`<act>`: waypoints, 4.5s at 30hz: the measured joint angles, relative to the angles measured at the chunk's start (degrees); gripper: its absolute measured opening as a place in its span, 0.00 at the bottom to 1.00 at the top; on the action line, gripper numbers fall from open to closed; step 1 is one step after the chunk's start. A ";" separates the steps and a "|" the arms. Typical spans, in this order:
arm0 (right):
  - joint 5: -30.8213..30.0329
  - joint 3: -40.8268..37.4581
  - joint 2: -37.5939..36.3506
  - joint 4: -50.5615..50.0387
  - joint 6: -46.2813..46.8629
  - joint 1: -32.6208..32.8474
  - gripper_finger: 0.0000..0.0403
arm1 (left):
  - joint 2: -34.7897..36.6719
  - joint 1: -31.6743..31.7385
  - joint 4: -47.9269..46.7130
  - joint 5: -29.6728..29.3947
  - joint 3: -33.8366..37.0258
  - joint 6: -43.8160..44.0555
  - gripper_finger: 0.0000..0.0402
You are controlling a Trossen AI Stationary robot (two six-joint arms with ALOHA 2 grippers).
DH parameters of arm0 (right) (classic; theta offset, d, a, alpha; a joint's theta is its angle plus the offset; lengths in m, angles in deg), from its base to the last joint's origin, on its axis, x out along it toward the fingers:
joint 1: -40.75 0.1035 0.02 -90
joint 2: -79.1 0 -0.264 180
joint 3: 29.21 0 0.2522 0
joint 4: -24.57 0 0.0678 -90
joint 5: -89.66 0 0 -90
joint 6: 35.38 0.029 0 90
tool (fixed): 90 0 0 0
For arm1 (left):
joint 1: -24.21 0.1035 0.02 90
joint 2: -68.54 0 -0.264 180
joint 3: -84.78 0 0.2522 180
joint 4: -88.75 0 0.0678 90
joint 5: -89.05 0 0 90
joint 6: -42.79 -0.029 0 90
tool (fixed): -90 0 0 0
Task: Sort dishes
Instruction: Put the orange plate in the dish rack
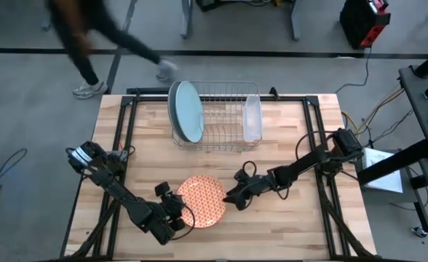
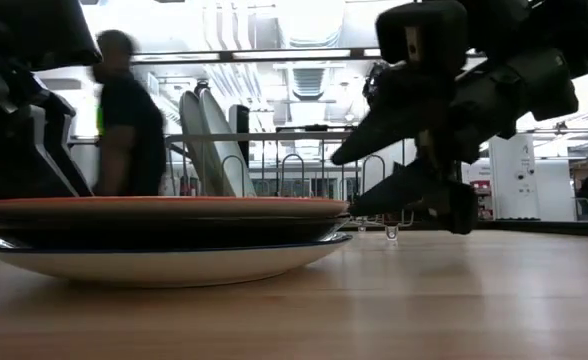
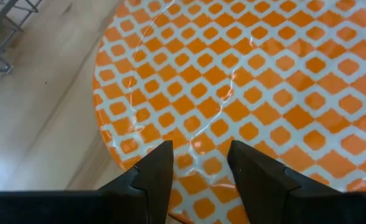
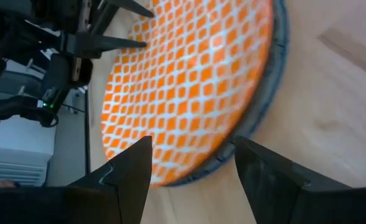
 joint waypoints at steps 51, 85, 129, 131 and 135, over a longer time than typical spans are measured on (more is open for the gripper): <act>-13.43 5.33 1.33 -10.29 -10.60 -1.68 0.01 | 2.25 1.68 9.58 -19.00 2.04 1.01 0.38; -23.08 21.56 1.15 -24.15 -44.29 -2.80 0.00 | 26.98 2.28 18.99 -9.58 19.57 10.78 0.59; -12.56 23.19 -2.37 -47.77 -34.66 -3.18 0.00 | 15.13 4.22 46.97 -1.56 22.31 -10.69 0.58; -9.72 22.45 -3.03 -47.55 -32.34 -3.30 0.00 | 12.17 4.22 39.05 -1.39 17.35 -11.31 0.58; -4.76 20.56 -5.03 -47.44 -29.73 -3.88 0.00 | 6.16 4.15 23.44 -0.21 8.33 -9.64 0.58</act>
